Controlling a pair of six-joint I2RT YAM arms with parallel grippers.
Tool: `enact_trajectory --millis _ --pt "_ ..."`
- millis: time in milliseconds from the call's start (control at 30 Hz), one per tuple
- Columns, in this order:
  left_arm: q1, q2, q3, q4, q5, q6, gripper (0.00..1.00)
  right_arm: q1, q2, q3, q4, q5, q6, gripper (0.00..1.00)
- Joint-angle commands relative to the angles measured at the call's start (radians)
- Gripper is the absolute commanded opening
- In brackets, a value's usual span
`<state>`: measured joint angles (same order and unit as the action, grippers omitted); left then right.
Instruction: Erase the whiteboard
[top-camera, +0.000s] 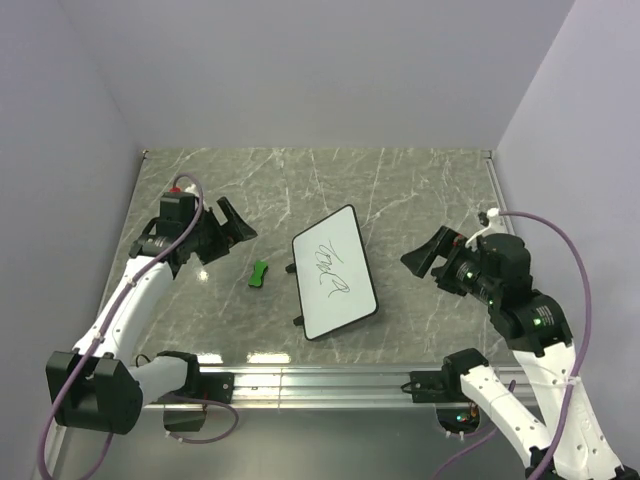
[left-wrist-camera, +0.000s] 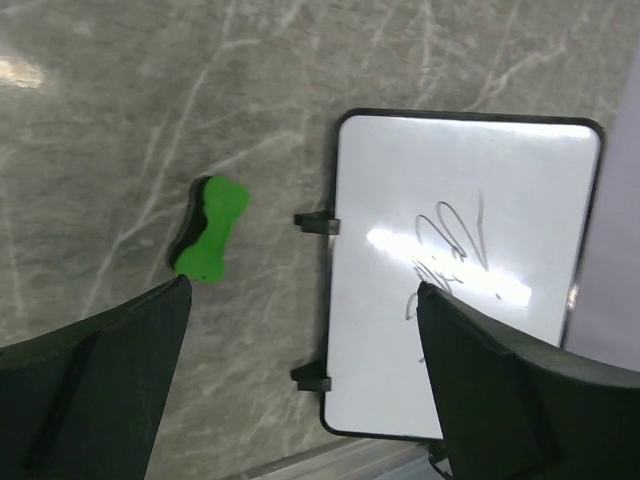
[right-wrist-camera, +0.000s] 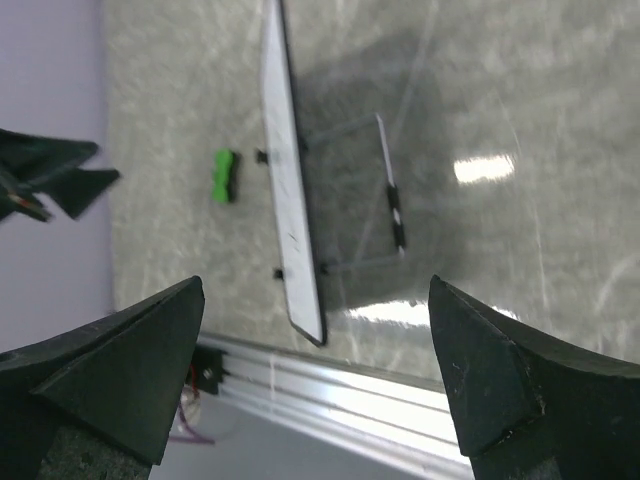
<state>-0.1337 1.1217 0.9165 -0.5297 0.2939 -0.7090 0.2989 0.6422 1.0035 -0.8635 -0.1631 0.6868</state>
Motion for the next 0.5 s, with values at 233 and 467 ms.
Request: enact_trajectory --millis 233,467 --pt "-0.059 0.101 -0.113 0.071 -0.147 0.144 0.99 0.005 0.031 -0.057 -0.062 -0.053 -0.015 0.99" --pt "-0.173 0.305 -0.053 0.165 -0.211 0.163 0.93 0.005 0.071 -0.039 -0.083 -0.039 -0.043 0.96"
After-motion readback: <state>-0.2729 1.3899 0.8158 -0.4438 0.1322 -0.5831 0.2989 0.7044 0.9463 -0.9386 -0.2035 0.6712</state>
